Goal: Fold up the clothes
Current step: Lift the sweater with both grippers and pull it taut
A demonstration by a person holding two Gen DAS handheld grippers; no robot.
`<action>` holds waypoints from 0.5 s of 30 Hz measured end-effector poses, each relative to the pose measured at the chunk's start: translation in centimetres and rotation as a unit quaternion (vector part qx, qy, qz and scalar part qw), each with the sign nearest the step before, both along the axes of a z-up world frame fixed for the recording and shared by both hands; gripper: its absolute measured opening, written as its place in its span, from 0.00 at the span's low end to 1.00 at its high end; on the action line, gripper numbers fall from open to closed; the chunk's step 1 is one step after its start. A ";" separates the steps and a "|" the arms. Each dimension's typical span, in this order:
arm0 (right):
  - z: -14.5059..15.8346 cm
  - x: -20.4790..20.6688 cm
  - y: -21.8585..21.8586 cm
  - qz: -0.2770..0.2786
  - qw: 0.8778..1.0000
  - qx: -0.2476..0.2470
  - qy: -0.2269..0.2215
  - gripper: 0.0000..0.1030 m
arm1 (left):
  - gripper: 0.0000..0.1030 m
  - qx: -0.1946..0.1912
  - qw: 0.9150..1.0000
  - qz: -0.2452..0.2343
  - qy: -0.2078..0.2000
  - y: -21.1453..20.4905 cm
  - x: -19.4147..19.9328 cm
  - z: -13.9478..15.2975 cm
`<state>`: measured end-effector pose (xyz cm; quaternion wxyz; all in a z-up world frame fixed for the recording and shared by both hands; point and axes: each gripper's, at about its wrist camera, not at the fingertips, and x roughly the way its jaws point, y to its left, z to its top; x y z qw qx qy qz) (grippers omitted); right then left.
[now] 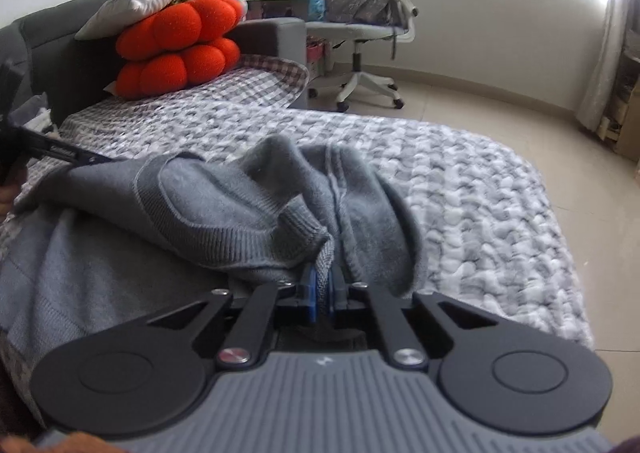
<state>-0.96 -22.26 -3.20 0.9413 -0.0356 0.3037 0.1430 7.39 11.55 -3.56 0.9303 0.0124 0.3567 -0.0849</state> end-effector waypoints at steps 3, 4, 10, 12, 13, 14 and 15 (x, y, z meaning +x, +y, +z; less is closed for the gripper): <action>0.8 0.2 -0.3 -0.011 1.000 0.002 -0.013 0.05 | 0.01 0.004 0.999 0.017 -0.028 0.2 -0.6 0.6; 1.1 0.2 -0.3 -0.013 1.000 0.002 -0.018 0.05 | 0.01 0.002 0.999 0.023 -0.037 0.4 -0.7 0.9; 2.7 1.1 0.1 -0.024 0.998 -0.008 -0.050 0.05 | 0.01 0.009 0.994 0.067 -0.086 0.8 -0.9 2.5; 3.1 1.9 0.6 -0.029 0.998 -0.016 -0.062 0.05 | 0.01 0.019 0.991 0.086 -0.102 0.8 -0.7 2.8; 3.3 2.4 0.9 -0.030 0.997 -0.018 -0.069 0.05 | 0.01 0.023 0.989 0.095 -0.110 0.7 -0.6 2.9; 3.6 3.0 1.2 -0.032 0.996 -0.021 -0.075 0.05 | 0.01 0.025 0.987 0.105 -0.116 0.8 -0.4 3.0; 3.8 3.7 1.6 -0.033 0.996 -0.022 -0.080 0.05 | 0.01 0.026 0.986 0.115 -0.121 0.9 -0.1 3.1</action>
